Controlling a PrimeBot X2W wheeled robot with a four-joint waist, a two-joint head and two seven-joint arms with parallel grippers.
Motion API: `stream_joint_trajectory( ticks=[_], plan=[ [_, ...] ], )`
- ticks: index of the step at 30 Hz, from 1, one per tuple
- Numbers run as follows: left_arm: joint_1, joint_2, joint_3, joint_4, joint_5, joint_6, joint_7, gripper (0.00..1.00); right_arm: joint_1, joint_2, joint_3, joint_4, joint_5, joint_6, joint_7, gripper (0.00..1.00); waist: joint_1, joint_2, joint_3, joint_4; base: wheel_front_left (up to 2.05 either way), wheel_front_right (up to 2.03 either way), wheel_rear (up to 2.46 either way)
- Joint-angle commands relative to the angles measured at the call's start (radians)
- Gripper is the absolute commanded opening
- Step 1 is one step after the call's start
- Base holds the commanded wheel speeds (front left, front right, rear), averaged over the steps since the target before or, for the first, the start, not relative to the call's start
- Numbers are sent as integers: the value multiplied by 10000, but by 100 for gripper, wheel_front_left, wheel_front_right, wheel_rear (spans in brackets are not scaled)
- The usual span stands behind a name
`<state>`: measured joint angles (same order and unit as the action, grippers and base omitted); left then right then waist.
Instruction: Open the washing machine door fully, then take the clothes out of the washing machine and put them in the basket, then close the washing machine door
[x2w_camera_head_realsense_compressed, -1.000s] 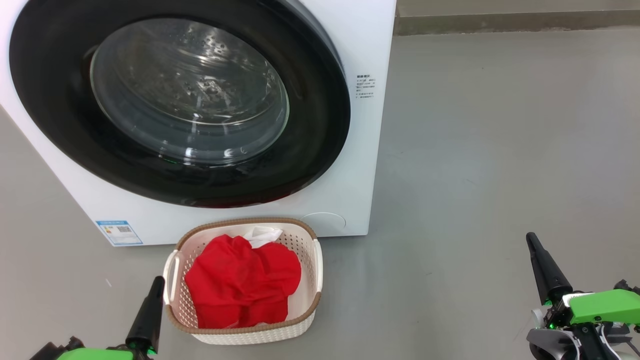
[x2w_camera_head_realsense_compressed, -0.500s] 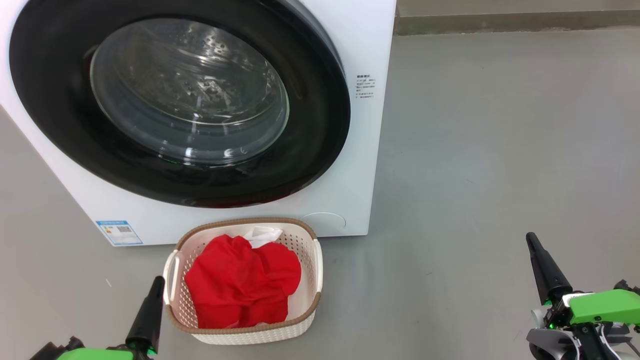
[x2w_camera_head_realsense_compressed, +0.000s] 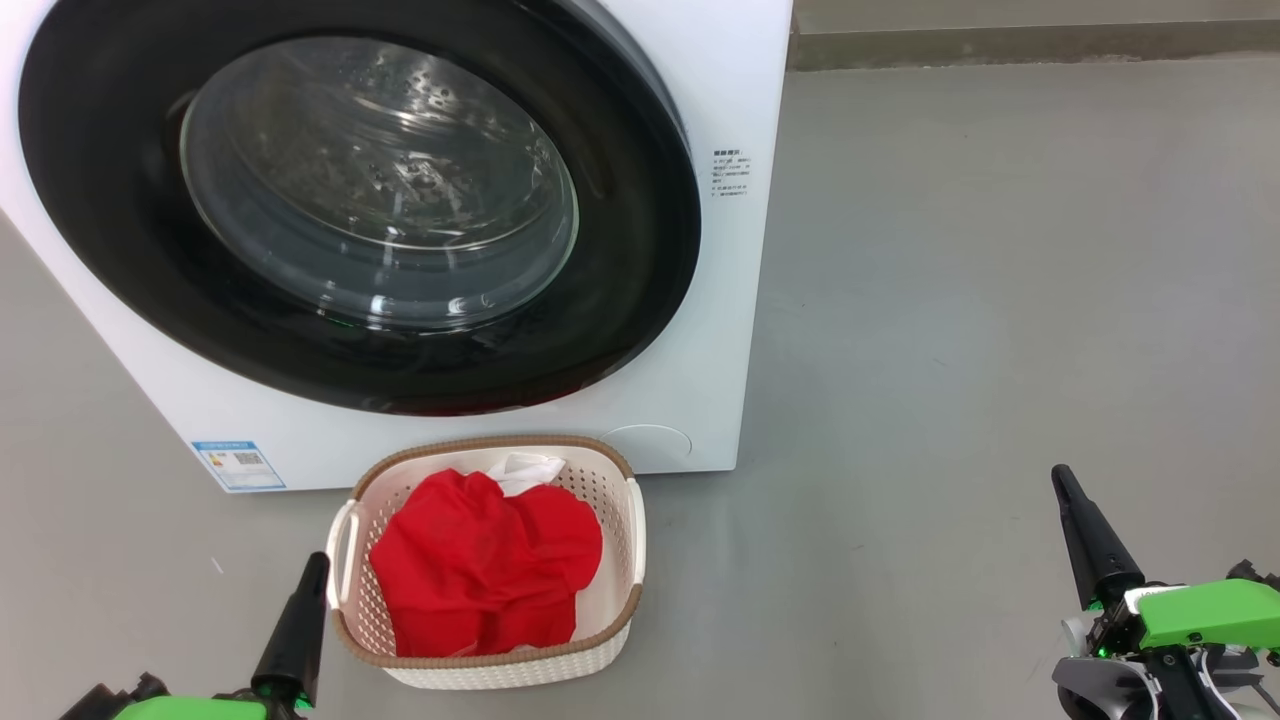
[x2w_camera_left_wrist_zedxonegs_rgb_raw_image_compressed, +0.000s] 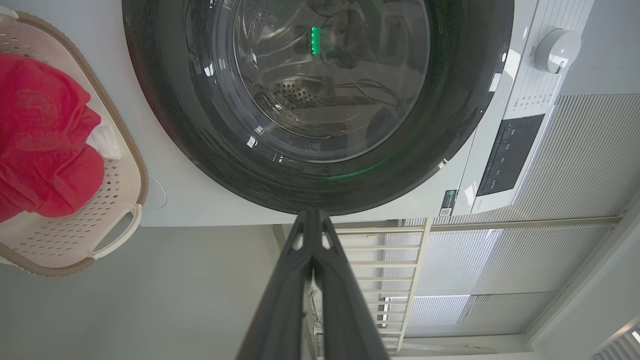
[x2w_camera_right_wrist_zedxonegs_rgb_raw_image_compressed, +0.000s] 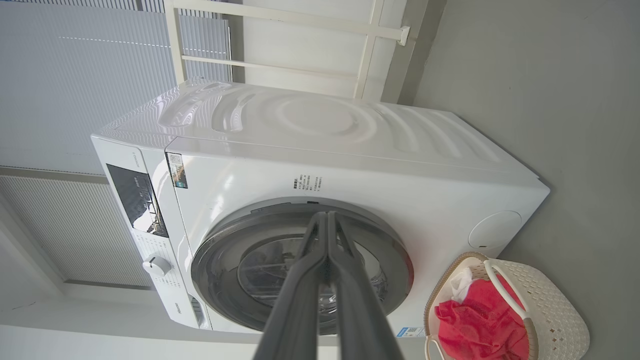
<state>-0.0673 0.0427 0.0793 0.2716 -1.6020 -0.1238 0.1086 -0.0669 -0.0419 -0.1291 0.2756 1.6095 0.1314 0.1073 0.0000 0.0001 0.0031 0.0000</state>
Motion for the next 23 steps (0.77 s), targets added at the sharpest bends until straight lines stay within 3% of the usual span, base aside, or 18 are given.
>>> stream_joint_trajectory(
  ticks=[1,23],
  plan=[
    [-407,75,344,-267,-67,-69,45,0,-411,-87,147,-309,-14,-7,64,0,0,-1,0,0,0,0,0],
    [-407,75,344,-267,-68,-69,45,0,-411,-86,145,-309,-16,-7,66,0,0,-1,0,0,0,0,0]
  ],
)
